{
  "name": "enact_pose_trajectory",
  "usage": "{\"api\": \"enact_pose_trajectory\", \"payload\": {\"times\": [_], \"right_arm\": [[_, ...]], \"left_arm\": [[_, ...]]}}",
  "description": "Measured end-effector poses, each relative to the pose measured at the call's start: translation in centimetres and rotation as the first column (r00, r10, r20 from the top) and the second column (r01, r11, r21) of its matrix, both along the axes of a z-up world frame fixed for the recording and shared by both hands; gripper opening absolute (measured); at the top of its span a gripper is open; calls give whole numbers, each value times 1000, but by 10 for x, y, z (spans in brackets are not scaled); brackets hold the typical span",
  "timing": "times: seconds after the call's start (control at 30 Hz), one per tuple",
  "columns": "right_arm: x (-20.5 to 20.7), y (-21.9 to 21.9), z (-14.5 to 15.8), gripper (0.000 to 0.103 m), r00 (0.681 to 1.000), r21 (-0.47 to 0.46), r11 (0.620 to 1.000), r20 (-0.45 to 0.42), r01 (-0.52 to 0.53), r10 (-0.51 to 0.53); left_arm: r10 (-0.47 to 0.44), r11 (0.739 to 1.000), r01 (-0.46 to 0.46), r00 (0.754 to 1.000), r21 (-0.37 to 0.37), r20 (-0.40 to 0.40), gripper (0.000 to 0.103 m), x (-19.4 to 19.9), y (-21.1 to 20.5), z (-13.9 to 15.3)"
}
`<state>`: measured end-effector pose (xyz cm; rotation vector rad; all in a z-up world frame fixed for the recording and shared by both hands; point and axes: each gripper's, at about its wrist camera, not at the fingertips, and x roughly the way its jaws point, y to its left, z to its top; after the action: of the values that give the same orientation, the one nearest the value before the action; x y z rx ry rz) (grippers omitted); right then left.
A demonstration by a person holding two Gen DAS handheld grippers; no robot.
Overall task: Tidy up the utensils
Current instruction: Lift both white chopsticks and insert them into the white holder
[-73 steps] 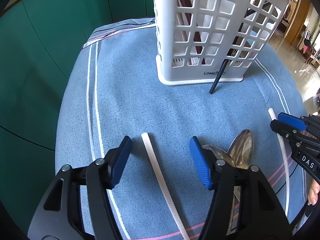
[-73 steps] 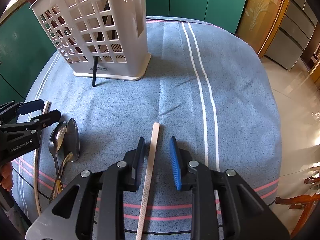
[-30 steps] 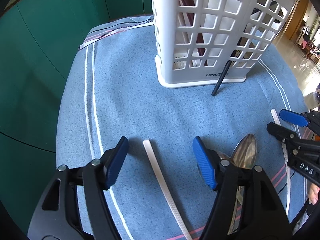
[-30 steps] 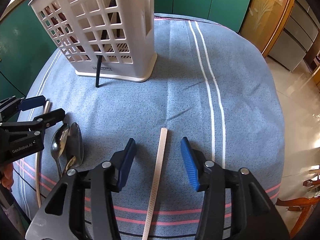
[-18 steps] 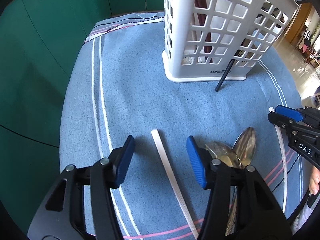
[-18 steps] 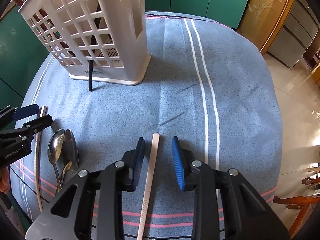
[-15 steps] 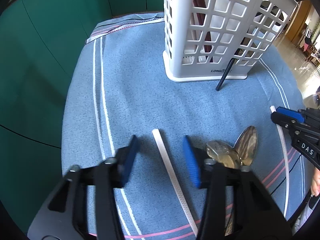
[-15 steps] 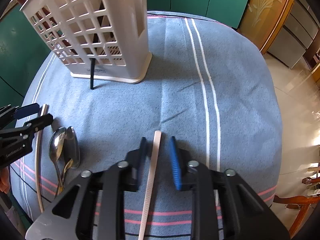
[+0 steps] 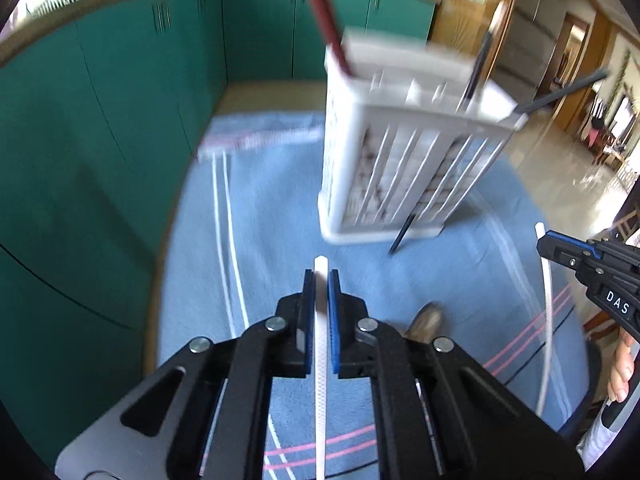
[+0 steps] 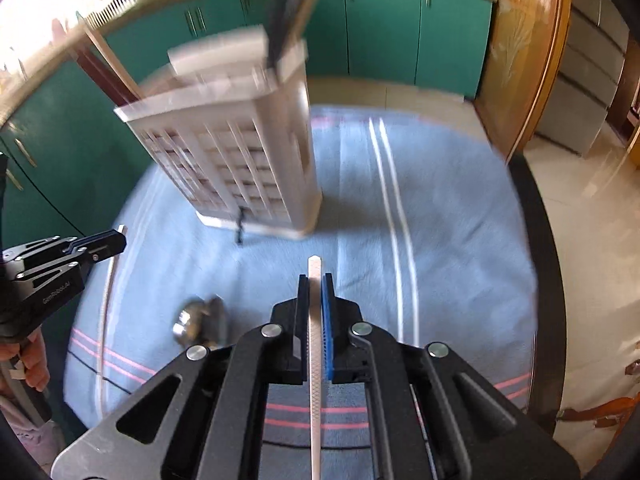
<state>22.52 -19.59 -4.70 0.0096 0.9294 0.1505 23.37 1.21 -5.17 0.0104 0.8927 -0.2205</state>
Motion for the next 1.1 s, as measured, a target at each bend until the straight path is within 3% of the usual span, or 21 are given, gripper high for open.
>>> {"api": "enact_pose_trajectory", "payload": {"times": [0.23,0.47,0.6,0.77,0.9,1.0,1.1], "right_arm": [[-38,-2,71,7,983,34,999,181,-20,14],[-58,-2,109,7,960,52,998,280,-38,22],[-52,1,133,7,944,77,995,330,-60,32],[-36,3,177,7,900,112,989,434,-91,34],[-9,-5,219,7,858,207,972,514,-112,-11],[5,-9,238,7,814,224,971,578,-81,-66],[23,-3,242,7,800,181,983,593,-28,-87]], "left_arm": [[0,999,10,981,-52,192,6,-36,2,65],[0,995,30,950,-91,311,6,-54,-1,105],[-7,994,51,916,-99,401,6,-57,0,144],[-12,993,68,864,-93,503,6,-47,-3,198],[15,991,64,821,-118,570,6,-32,-5,237],[58,989,37,795,-144,604,6,-18,-4,249],[85,986,18,796,-164,600,6,1,-5,245]]}}
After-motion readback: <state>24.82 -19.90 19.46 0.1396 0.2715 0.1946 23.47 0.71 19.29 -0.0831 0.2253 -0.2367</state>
